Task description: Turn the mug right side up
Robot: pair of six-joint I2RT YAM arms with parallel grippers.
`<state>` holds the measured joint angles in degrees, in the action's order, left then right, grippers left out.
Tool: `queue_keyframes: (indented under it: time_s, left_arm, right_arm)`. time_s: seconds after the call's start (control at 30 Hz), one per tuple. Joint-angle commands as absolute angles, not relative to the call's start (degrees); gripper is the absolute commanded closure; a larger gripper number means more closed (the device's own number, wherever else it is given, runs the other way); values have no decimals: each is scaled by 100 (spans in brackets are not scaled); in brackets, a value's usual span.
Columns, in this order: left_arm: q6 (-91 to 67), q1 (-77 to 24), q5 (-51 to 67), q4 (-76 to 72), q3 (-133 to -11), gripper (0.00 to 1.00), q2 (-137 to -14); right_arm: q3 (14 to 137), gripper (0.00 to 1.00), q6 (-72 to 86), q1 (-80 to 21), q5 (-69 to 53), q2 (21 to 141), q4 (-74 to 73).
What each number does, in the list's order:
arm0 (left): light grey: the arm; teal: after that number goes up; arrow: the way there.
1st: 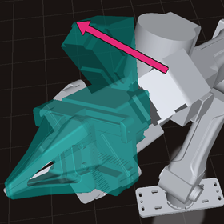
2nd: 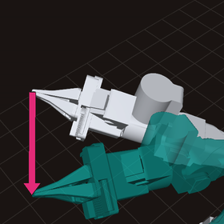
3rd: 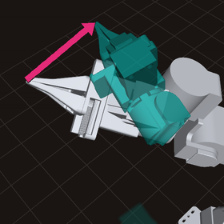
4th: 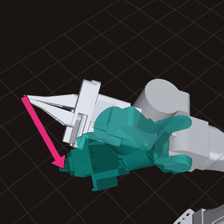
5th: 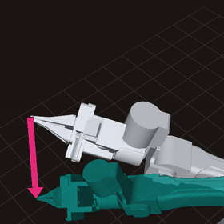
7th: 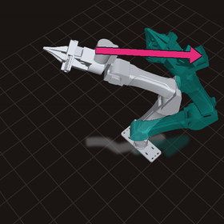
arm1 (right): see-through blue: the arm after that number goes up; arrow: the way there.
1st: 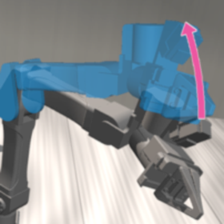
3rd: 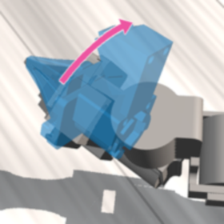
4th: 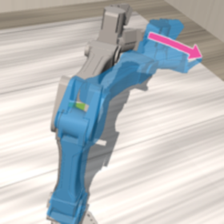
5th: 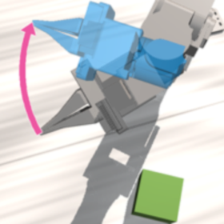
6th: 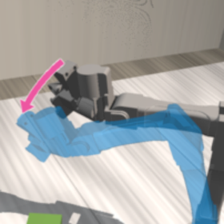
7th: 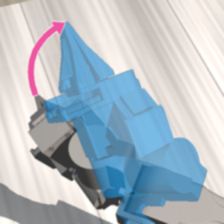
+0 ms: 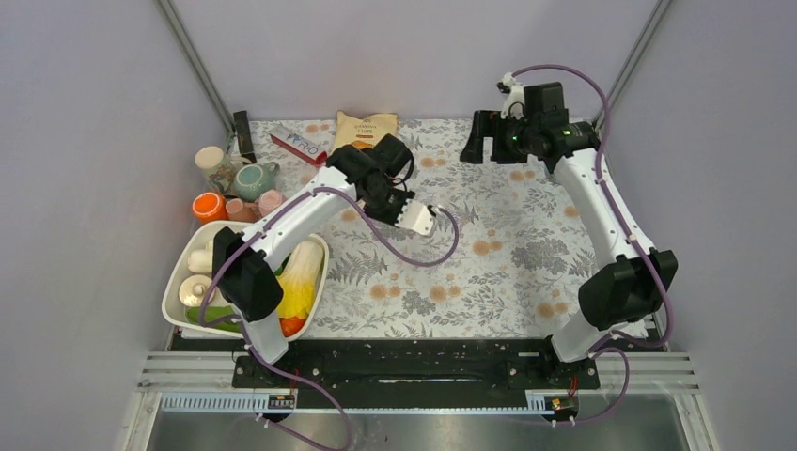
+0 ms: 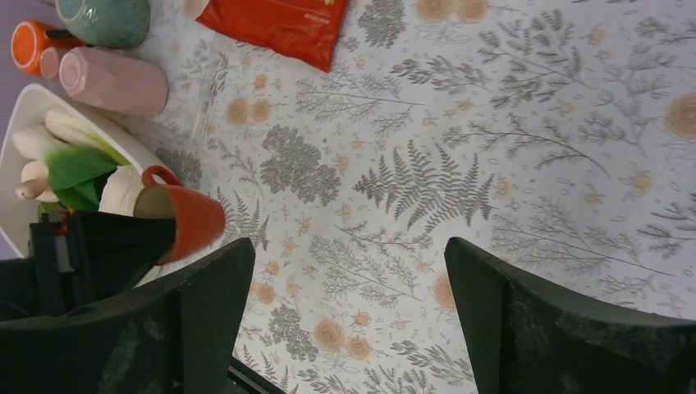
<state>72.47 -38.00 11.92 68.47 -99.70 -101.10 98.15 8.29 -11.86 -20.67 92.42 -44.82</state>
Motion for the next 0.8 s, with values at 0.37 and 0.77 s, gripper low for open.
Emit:
queue_keyframes:
  time_s: [0.37,0.77]
  left_arm:
    - [9101,-4688,935,6894,-10741,100,-10270]
    - [8918,-4702,864,6612,-10790,100,-10327]
  right_arm:
    - [9744,18,1159,-2694,-2721,9552,-4646]
    - [9668,39,651,-2918,-1936,10125,-5252]
